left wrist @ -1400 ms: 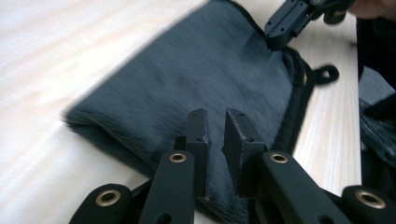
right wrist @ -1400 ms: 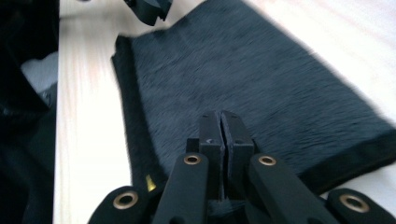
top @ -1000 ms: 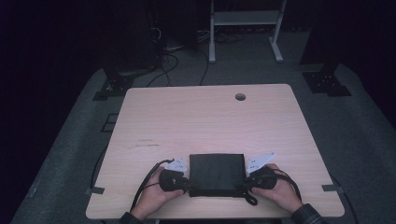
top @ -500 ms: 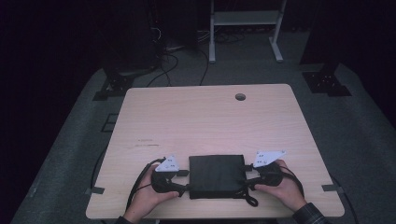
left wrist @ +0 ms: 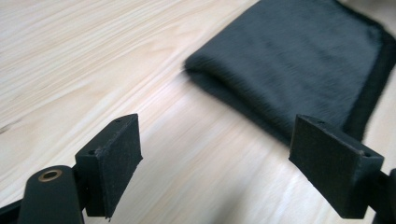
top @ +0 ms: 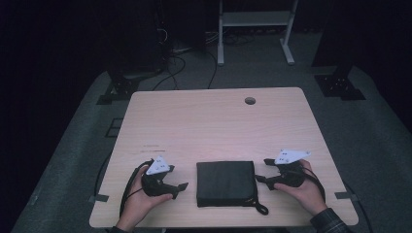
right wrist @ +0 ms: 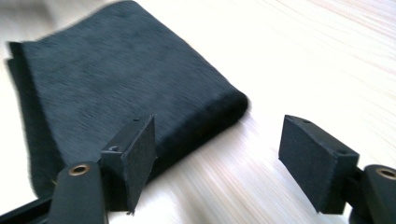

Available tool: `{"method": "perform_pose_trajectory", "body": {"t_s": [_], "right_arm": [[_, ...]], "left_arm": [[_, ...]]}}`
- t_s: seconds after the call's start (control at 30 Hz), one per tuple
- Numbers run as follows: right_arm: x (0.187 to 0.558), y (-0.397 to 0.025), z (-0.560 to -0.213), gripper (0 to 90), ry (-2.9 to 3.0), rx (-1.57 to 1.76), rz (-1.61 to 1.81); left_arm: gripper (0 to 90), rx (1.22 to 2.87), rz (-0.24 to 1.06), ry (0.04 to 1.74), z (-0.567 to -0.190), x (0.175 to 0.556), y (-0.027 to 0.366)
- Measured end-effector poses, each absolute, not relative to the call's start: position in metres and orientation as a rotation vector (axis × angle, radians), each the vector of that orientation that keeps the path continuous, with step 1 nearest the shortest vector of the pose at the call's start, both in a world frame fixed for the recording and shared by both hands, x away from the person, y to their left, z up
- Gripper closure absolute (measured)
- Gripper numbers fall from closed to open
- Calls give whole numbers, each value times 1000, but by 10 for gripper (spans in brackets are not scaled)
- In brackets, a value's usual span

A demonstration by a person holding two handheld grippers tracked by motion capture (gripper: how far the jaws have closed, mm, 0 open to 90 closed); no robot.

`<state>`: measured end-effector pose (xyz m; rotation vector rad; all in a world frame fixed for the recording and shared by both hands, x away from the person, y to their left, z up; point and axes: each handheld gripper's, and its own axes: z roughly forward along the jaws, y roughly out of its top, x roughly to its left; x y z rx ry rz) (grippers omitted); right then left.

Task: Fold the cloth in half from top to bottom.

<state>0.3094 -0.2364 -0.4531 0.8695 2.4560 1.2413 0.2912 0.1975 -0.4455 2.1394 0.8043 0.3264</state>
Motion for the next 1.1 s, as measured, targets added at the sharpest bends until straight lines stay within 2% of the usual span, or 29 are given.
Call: {"method": "perform_pose_trajectory", "body": {"t_s": [0.23,0.53,0.8,0.87,1.1], "right_arm": [[310,-266,-459,193,2429,971,1153],[308,-298,-474,178,2403,1106,1021],[310,-308,-481,169,2385,1158,972],[310,-307,-482,146,2377,1157,975],[309,-310,-487,126,2331,1151,1026]], "left_arm": [[81,2150,397,882,-449,291,220],[68,2212,425,933,-463,292,245],[67,2237,396,986,-476,292,260],[22,2236,400,975,-478,292,260],[0,2214,408,946,-482,292,261]]}}
